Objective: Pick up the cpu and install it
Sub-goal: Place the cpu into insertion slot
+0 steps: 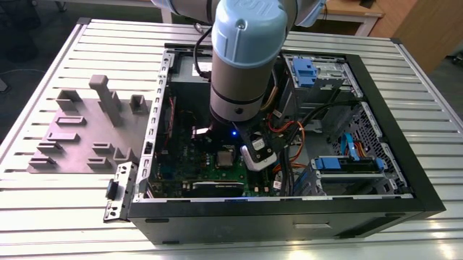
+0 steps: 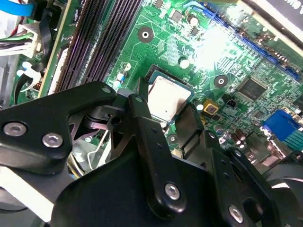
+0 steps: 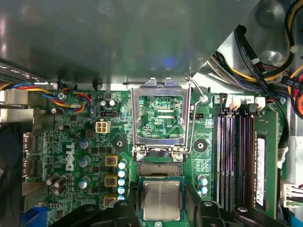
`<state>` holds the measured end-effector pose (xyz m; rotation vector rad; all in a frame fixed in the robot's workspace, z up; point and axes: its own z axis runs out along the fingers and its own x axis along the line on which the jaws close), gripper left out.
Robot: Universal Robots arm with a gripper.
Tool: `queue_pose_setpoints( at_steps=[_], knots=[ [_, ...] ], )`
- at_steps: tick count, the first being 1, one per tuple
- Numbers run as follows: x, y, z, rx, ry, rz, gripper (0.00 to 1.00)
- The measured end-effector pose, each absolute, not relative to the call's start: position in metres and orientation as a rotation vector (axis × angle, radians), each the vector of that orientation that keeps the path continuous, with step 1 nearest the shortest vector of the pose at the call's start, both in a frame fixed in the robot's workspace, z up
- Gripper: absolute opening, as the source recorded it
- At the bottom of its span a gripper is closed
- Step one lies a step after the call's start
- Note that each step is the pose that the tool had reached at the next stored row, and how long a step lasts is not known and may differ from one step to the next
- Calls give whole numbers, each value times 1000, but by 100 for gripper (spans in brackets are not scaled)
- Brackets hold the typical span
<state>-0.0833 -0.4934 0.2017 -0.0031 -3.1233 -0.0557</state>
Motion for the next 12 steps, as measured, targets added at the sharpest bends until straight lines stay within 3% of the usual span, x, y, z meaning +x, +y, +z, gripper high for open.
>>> queue_pose_setpoints(
  at_steps=[12],
  knots=[
    [-86, -490, 194, -7, -3123, -58, 47]
  ],
)
